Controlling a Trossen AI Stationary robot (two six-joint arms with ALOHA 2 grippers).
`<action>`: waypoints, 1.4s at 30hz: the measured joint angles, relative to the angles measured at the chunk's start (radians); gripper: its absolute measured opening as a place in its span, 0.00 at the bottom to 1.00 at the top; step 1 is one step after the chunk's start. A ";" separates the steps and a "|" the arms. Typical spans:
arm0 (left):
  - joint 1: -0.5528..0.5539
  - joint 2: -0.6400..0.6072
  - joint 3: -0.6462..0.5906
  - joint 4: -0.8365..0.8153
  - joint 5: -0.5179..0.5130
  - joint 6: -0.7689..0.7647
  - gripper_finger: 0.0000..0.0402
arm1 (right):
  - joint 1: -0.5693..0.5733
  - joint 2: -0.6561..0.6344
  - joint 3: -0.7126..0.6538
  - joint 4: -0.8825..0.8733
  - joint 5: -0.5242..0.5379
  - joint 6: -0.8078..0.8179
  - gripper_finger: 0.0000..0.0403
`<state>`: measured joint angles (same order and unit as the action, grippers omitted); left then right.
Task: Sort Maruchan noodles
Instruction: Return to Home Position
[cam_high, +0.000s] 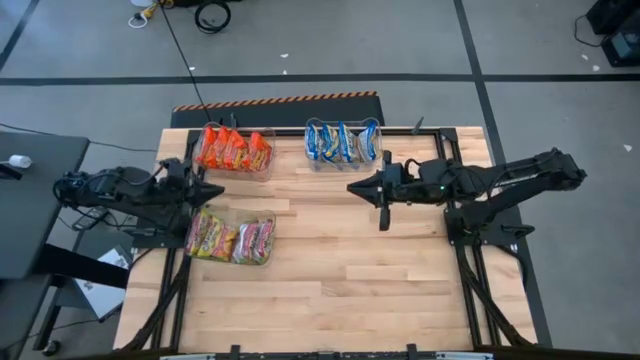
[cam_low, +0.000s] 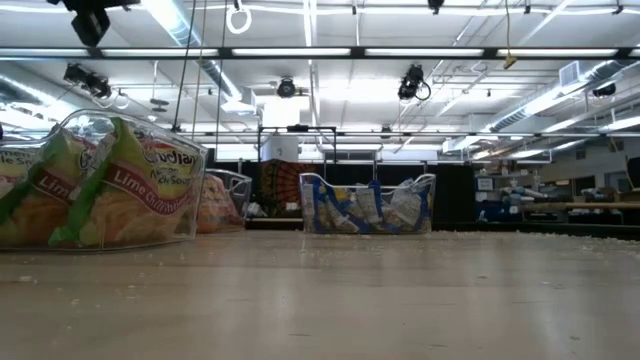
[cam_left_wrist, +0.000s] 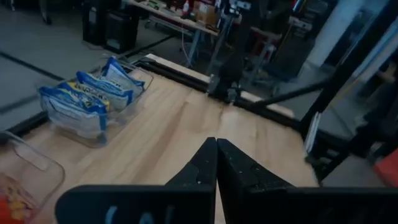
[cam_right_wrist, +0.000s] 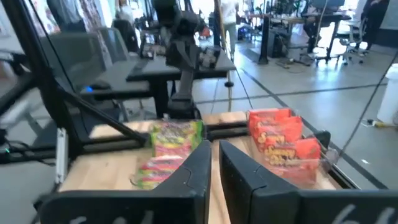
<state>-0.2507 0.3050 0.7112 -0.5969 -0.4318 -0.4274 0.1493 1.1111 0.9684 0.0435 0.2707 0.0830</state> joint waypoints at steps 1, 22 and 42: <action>0.001 0.000 -0.001 -0.002 -0.006 0.019 0.02 | -0.003 0.009 0.000 0.001 -0.002 -0.003 0.10; 0.004 -0.016 -0.143 0.330 -0.236 0.301 0.05 | -0.175 0.304 -0.001 0.234 -0.271 -0.159 0.09; 0.071 -0.292 -0.427 0.380 -0.066 0.354 0.05 | -0.351 0.099 -0.835 1.338 -0.281 0.043 0.09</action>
<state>-0.1795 0.0126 0.2842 -0.2172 -0.4980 -0.0730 -0.2016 1.2098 0.1329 1.3815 -0.0103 0.1263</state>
